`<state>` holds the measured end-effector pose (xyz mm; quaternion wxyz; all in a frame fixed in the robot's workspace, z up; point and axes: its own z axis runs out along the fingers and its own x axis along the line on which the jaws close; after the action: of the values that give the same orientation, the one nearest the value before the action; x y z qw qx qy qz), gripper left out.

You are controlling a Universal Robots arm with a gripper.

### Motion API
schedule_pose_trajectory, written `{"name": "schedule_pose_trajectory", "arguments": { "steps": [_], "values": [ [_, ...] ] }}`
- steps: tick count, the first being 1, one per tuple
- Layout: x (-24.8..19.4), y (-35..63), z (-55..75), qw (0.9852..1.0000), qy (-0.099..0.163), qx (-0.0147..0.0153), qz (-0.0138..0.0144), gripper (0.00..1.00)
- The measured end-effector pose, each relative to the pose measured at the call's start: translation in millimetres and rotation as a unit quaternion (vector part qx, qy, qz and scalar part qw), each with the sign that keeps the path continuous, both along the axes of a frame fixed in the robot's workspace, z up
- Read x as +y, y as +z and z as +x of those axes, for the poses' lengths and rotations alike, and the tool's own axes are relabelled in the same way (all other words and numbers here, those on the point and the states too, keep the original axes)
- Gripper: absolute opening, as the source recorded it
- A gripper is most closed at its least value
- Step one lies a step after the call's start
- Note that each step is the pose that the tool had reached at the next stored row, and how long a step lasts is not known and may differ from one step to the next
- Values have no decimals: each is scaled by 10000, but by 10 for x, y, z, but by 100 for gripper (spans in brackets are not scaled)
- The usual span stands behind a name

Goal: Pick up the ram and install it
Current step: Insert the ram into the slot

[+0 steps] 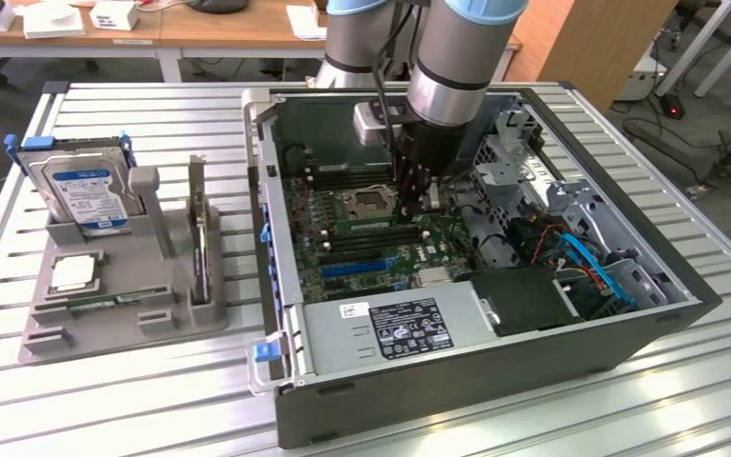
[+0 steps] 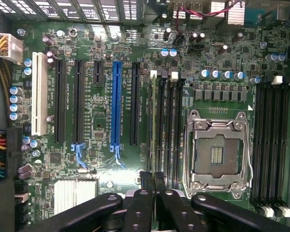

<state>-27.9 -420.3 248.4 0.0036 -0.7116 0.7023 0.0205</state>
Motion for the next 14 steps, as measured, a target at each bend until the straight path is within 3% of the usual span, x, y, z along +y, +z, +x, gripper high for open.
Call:
{"name": "schedule_pose_trajectory", "arguments": {
  "steps": [14],
  "values": [
    [3, -42, -10, 10000, -34, -14, 0, 11]
  ]
}}
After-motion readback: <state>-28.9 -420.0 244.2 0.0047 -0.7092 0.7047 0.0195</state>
